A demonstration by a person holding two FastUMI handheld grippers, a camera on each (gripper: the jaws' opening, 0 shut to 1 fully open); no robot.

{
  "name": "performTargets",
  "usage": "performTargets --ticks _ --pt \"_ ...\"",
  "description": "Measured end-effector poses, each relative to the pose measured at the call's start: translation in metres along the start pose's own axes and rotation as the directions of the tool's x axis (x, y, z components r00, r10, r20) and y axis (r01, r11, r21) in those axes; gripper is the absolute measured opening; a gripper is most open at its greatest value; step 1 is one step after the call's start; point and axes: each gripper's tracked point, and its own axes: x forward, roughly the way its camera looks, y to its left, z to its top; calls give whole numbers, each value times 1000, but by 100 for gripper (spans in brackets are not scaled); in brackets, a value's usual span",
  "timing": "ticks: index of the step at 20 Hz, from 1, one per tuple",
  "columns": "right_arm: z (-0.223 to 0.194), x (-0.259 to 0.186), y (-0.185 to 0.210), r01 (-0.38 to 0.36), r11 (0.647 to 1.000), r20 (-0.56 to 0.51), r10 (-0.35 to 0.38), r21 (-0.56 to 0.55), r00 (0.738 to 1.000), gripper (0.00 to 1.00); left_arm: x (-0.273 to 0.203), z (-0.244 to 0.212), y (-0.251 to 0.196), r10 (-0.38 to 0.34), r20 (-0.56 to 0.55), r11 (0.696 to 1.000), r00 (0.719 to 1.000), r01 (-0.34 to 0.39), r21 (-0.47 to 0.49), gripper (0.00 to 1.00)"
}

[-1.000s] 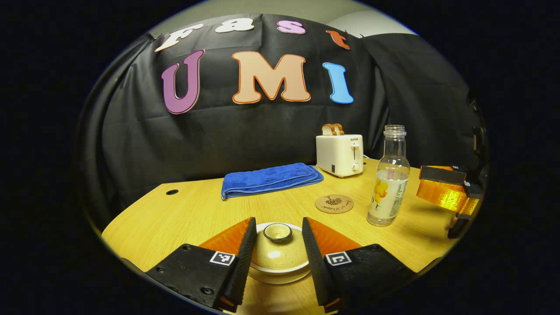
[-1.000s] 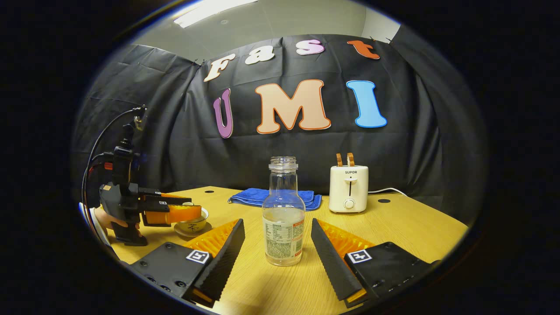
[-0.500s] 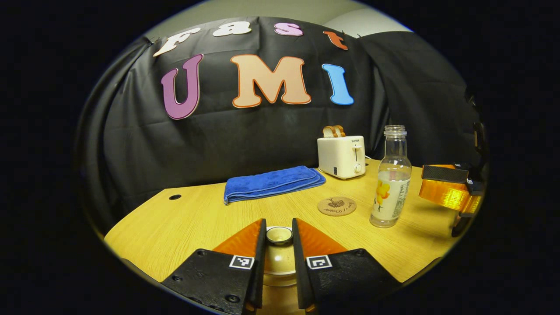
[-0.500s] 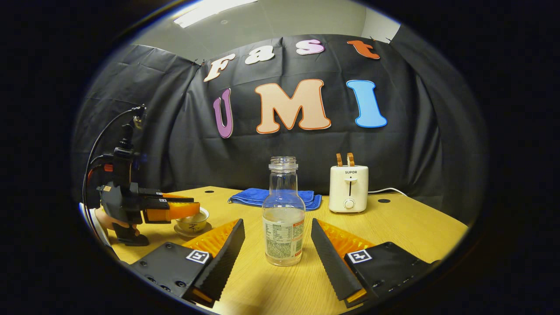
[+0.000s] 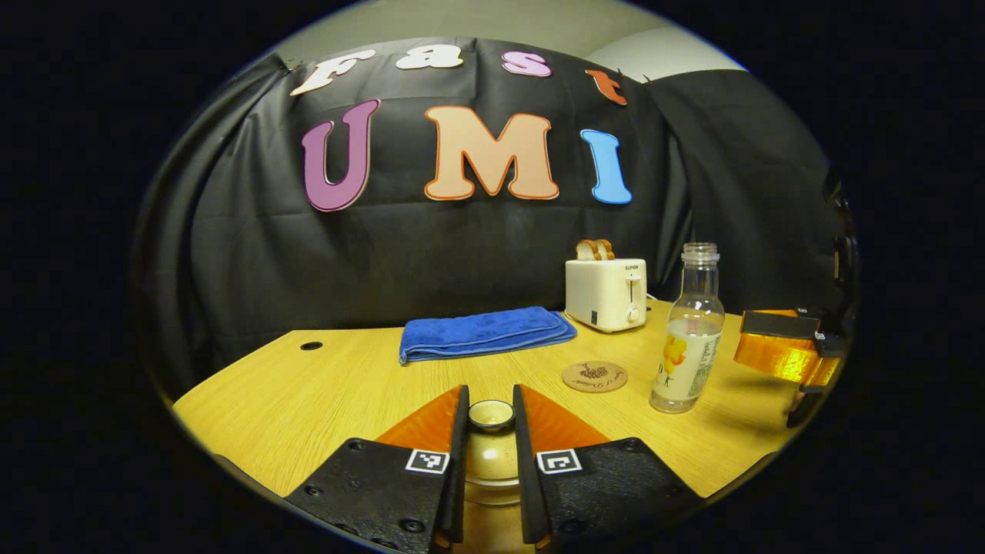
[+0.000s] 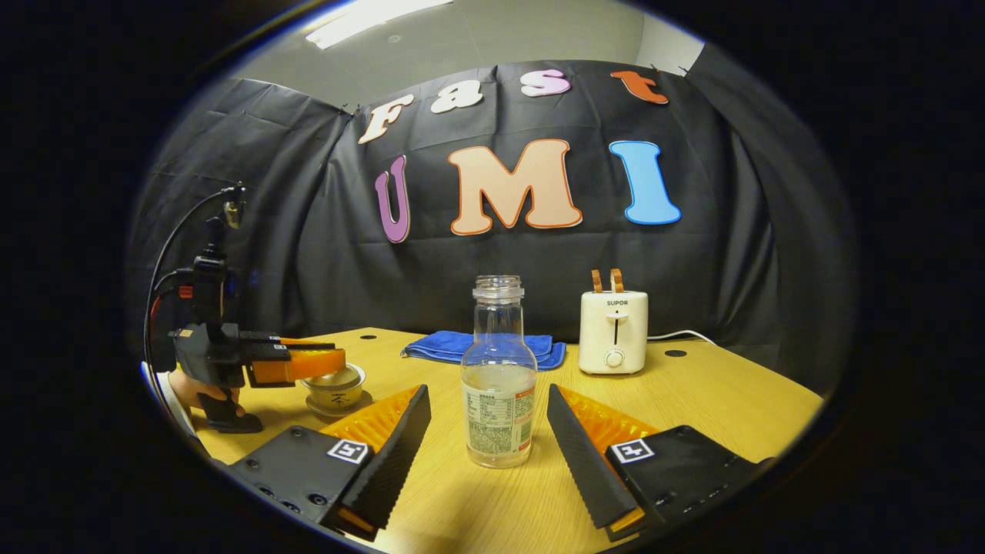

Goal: Open the teacup lid with one hand, grasp the water bottle and pour water into the teacup with the other hand; after pouring, place the water bottle on the coaster and then close the teacup lid.

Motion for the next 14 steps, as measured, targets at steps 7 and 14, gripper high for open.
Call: performTargets --ticks 7,14 --pt "0 1 2 -16 1000 -1 16 0 1000 95 -9 6 9 31 53 999 998 -30 -22 27" --pt "-2 23 1 -3 1000 -6 3 -1 1000 95 -28 8 34 70 66 997 995 -69 -25 26"
